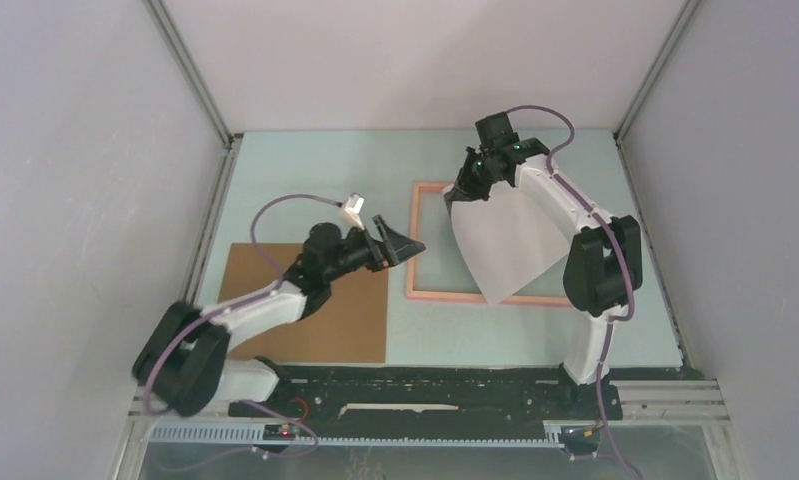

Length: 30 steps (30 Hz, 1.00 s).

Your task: Put the photo into the frame

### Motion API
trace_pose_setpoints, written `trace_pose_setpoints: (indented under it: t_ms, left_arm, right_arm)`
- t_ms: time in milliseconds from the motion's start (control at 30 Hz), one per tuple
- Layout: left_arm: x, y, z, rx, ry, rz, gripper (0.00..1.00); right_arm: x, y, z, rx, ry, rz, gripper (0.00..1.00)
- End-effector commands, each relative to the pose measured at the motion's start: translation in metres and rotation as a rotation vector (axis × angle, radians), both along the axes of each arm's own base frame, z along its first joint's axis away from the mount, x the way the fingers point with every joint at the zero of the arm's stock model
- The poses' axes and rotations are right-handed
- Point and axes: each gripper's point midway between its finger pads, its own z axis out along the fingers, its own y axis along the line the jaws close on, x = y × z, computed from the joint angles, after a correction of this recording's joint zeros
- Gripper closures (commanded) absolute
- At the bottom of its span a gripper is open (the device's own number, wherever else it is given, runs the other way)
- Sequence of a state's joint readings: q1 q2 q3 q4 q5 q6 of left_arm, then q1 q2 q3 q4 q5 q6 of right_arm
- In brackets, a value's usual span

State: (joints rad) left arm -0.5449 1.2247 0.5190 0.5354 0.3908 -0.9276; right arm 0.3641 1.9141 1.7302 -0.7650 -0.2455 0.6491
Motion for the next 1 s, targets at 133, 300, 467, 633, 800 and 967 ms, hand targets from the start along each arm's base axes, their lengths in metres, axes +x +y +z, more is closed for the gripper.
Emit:
trace_pose_setpoints:
  t_ms: [133,300,467,633,800,967]
  left_arm:
    - [0.04,-0.047,0.017,-0.015,-0.155,0.075,0.0]
    - [0.057,-0.054,0.011,0.13,-0.188,0.17,0.02]
    - [0.075,-0.078,-0.011,0.257,-0.092,0.138,0.12]
    - [0.079,-0.086,-0.022,0.38,-0.11,0.178,0.19]
    - [0.071,-0.091,-0.03,0.499,-0.116,0.227,0.22]
    - [0.067,-0.102,-0.027,0.439,-0.094,0.21,0.37]
  right_arm:
    - [0.015,0.018,0.011,0.141,-0.004,-0.167,1.0]
    - [0.012,0.002,0.011,0.026,-0.025,-0.169,1.0]
    - [0.006,-0.001,0.02,-0.075,-0.081,-0.168,1.0]
    - [0.004,-0.009,0.029,-0.121,-0.107,-0.209,0.98]
    - [0.004,-0.007,0.032,-0.084,-0.119,-0.246,0.98]
    - [0.002,-0.008,0.031,-0.067,-0.118,-0.278,0.97]
